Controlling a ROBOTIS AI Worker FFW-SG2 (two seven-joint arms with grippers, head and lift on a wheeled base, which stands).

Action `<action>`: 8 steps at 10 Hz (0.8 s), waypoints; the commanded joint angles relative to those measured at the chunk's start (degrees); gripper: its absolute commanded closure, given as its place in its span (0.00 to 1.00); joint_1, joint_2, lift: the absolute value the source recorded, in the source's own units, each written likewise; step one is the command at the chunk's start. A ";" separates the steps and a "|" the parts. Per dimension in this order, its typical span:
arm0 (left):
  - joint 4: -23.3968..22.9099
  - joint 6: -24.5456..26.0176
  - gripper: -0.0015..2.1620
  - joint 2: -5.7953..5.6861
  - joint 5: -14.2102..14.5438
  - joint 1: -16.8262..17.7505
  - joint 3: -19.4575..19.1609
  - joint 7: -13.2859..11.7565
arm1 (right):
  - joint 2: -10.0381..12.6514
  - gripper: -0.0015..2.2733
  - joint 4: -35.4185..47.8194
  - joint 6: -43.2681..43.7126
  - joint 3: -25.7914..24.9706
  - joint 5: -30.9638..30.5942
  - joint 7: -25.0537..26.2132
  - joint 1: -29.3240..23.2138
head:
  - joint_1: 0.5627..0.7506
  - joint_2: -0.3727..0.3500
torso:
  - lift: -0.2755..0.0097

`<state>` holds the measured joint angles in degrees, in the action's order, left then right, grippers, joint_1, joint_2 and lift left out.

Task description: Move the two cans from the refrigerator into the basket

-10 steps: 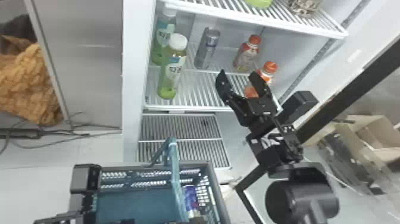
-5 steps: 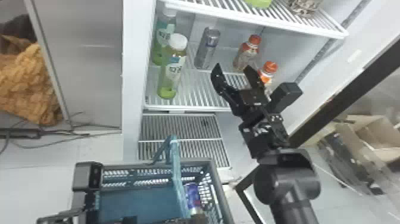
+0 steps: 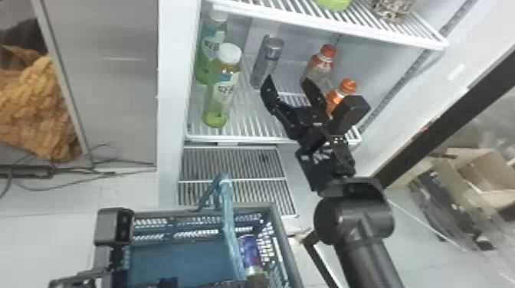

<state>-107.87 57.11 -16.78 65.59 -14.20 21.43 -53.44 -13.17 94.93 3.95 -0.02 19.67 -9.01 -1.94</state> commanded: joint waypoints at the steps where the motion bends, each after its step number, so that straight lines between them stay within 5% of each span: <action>1: 0.37 -0.02 0.55 -0.01 0.22 0.14 0.28 0.00 | -0.02 0.04 -3.18 0.69 0.48 0.21 0.13 1.81 | 0.70 0.03 | 0.00; 8: 0.51 -0.30 0.55 -0.09 0.56 0.42 0.62 0.09 | -0.63 0.04 -11.89 3.37 6.42 -1.73 5.14 9.68 | 0.70 0.03 | 0.00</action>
<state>-107.34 56.82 -16.88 66.12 -13.78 22.05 -53.37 -13.74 83.41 7.28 6.00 18.07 -3.87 7.28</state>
